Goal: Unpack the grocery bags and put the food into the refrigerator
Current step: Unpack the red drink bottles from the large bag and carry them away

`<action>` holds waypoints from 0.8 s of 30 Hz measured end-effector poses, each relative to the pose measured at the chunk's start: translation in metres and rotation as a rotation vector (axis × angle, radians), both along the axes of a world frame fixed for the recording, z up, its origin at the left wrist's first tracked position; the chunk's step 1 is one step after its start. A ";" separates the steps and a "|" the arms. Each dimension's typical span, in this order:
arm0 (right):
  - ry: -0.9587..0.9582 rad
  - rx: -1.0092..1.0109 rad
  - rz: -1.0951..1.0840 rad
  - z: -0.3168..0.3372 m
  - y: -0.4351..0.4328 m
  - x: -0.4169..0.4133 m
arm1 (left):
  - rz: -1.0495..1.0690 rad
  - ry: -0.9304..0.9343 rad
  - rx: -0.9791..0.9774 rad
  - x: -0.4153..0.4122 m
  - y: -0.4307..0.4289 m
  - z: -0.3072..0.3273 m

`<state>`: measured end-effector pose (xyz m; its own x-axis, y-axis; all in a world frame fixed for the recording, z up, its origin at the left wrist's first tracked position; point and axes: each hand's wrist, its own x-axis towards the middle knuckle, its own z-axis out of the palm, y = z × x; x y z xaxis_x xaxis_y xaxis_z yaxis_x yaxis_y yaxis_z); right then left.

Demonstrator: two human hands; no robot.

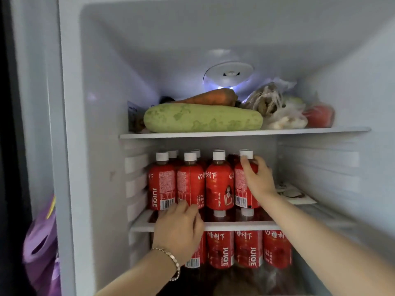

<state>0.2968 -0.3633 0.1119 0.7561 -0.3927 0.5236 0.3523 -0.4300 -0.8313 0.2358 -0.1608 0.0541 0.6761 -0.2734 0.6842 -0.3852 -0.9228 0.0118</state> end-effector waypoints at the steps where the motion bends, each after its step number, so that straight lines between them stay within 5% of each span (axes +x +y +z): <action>1: -0.002 0.022 -0.002 -0.002 0.000 0.001 | 0.008 -0.005 0.002 0.000 -0.001 -0.001; 10: 0.350 -0.106 -0.022 -0.005 0.000 -0.032 | 0.026 0.048 0.039 0.000 0.000 0.001; 17: 0.213 -0.524 0.039 -0.031 -0.001 -0.130 | 0.155 0.225 0.013 -0.047 -0.001 0.010; 24: 0.234 -0.702 0.256 -0.056 -0.018 -0.248 | 0.305 0.403 0.101 -0.172 -0.017 -0.008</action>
<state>0.0486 -0.3818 0.0555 0.8997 0.1732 0.4007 0.3609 -0.8116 -0.4594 0.0640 -0.1776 0.0459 0.9399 -0.0740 0.3333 -0.0816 -0.9966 0.0090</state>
